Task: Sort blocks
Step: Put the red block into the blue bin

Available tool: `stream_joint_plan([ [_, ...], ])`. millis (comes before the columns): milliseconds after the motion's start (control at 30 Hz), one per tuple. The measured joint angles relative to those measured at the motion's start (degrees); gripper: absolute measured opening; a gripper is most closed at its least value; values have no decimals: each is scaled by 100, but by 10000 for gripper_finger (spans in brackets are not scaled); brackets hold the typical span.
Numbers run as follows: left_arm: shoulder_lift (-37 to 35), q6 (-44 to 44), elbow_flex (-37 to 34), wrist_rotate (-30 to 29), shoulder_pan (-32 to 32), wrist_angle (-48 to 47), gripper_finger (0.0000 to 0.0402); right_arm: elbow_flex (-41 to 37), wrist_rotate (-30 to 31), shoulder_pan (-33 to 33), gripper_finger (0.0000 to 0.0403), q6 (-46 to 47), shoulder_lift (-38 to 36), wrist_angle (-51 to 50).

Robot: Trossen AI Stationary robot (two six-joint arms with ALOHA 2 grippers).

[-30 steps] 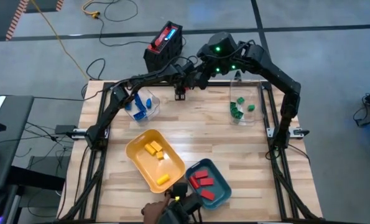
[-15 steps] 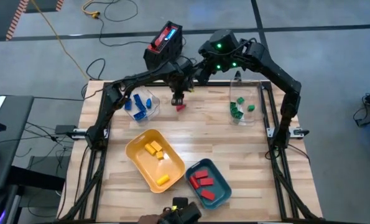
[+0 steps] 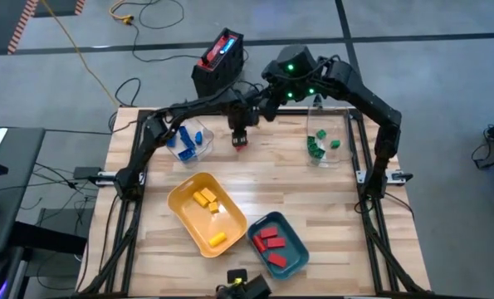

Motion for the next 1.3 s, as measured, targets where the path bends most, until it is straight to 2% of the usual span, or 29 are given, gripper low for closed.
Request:
stream_joint_plan([
  [67,138,-49,1,73,-102,-152,112,0,1,20,120,-3,-13,-43],
  [233,176,64,-12,885,-378,-716,111,2,18,-33,120,-18,-121,-185],
  [333,153,-286,0,519,-479,-706,111,2,126,-33,120,-11,-178,-190],
  [433,96,-829,33,736,-401,-856,111,2,167,-21,120,-7,-239,-307],
  [667,-403,-1920,40,678,-525,-869,111,2,641,-18,120,-40,-449,-407],
  [867,-428,-2735,-135,76,-848,-294,120,7,754,-23,120,-68,-514,-287],
  [1000,-384,-3149,-446,109,-870,6,158,7,763,49,120,-68,-514,-304],
  [1300,-397,-3329,-640,130,-785,-111,294,4,763,76,120,-68,-514,-252],
])
